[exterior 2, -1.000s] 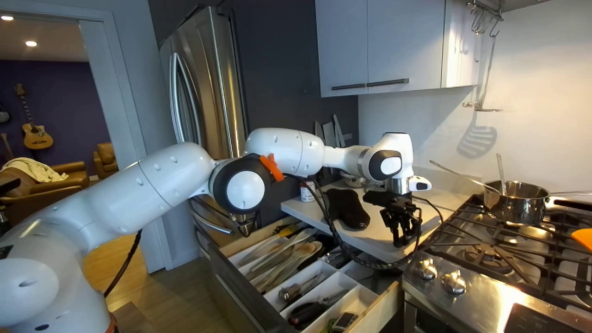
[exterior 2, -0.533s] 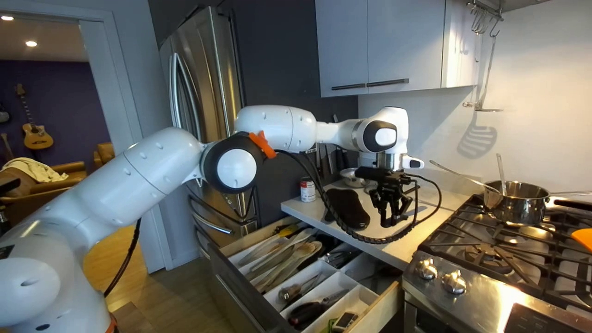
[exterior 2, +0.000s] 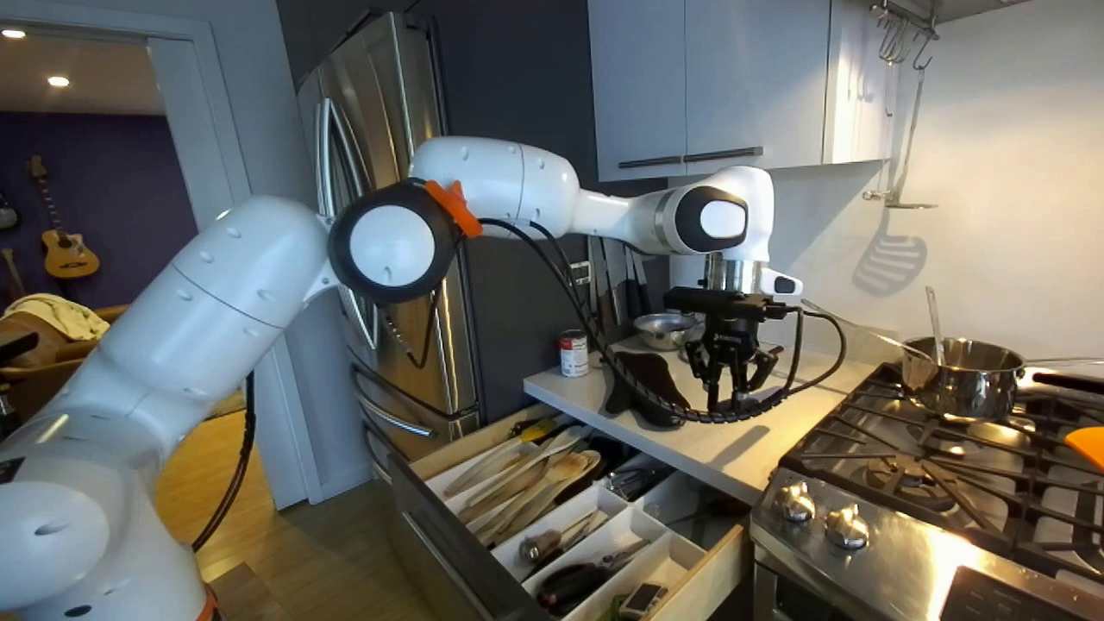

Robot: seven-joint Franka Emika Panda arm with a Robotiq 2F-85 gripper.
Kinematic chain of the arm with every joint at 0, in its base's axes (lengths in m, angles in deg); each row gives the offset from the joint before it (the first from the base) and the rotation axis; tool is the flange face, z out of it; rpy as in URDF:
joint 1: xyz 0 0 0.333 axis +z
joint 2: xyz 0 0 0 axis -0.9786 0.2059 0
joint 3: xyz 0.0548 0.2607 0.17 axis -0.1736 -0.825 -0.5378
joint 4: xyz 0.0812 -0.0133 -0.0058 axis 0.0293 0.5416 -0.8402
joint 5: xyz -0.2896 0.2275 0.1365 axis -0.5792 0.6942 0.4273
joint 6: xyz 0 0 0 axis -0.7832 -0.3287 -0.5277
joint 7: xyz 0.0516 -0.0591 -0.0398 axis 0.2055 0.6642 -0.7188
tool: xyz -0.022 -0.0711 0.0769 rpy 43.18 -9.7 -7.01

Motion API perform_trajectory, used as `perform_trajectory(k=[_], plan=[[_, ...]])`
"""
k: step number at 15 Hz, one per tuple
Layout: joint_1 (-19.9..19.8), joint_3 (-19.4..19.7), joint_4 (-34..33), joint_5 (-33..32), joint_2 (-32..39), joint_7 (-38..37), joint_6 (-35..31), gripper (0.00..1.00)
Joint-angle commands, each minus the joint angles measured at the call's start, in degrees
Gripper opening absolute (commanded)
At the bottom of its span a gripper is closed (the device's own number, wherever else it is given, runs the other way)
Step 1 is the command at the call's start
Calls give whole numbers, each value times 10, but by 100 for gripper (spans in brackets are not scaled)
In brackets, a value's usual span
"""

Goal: Put the knife into the drawer

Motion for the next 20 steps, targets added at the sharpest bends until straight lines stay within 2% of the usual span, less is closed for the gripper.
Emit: perform_trajectory(k=[1,8,9,15,20], plan=[[0,-3,139,2,-77,36,-67,9],[-6,-17,335,38,-148,87,-263,9],[-17,-32,362,35,-156,95,-293,9],[-35,-61,547,79,-212,176,-471,9],[-44,-73,712,86,-268,282,-572,9]])
